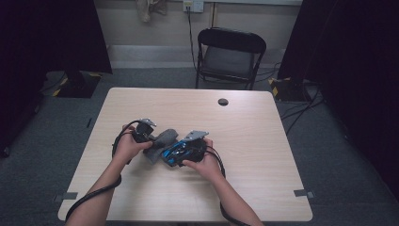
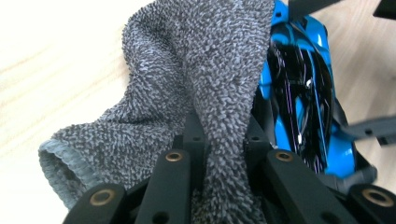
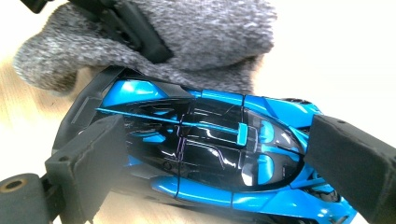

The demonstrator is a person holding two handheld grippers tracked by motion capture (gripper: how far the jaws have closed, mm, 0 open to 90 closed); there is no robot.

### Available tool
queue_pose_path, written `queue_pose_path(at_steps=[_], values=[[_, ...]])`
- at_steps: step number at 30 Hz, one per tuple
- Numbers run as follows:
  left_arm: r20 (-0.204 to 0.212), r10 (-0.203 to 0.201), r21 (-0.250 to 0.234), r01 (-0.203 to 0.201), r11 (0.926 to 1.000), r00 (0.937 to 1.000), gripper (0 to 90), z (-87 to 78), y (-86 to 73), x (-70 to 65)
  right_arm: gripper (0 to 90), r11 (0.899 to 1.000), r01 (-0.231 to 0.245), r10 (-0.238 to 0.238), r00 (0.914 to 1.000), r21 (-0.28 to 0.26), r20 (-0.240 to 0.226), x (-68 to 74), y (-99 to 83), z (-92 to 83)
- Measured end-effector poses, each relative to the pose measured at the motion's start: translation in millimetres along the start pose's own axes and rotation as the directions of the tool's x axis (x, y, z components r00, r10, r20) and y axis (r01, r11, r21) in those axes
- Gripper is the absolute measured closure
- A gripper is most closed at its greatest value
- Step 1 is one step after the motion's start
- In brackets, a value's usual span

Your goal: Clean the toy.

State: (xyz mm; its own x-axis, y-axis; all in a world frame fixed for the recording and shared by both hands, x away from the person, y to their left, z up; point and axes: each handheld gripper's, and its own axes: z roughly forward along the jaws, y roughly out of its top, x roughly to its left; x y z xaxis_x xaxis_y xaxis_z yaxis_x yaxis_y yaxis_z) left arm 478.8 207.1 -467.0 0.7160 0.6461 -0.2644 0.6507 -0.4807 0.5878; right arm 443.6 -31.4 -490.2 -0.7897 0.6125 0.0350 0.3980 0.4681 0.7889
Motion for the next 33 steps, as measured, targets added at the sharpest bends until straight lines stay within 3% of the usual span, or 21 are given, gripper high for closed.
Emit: queue_pose_path(at_steps=[14, 20, 25, 27, 30, 33], values=[[0.008, 0.017, 0.011, -0.017, 0.9998, 0.9998, 77.5, -22.4, -15.7, 1.2, 5.0, 1.0, 0.0, 0.0, 1.0, -0.004, 0.002, 0.2, -0.4, 0.1], [-0.029, -0.004, -0.048, 0.002, 0.9989, 0.9996, 77.4, -30.7, -4.5, 4.7, 5.0, 1.0, -0.001, 0.001, 1.0, -0.01, 0.002, 0.3, -1.2, 0.0], [-0.061, -0.005, -0.081, 0.0, 0.9968, 0.9981, 77.0, -23.8, 11.2, 3.5, 5.0, 1.0, -0.001, 0.001, 1.0, -0.013, 0.002, 0.3, -1.5, 0.0], [-0.074, -0.011, -0.089, 0.005, 0.996, 0.9972, 76.9, -14.0, 23.4, 3.7, 5.0, 1.0, -0.002, 0.002, 1.0, -0.004, 0.002, 0.4, -0.4, 0.0], [-0.074, -0.014, -0.09, 0.008, 0.9959, 0.9971, 77.0, -5.3, 30.7, 3.6, 5.0, 1.0, -0.001, 0.001, 1.0, -0.005, 0.002, 0.3, -0.7, 0.0], [-0.067, 0.008, -0.071, -0.012, 0.9974, 0.9977, 77.0, 11.7, 42.3, -0.8, 5.0, 1.0, 0.0, 0.0, 1.0, -0.005, 0.002, 0.3, -0.7, -0.1]])
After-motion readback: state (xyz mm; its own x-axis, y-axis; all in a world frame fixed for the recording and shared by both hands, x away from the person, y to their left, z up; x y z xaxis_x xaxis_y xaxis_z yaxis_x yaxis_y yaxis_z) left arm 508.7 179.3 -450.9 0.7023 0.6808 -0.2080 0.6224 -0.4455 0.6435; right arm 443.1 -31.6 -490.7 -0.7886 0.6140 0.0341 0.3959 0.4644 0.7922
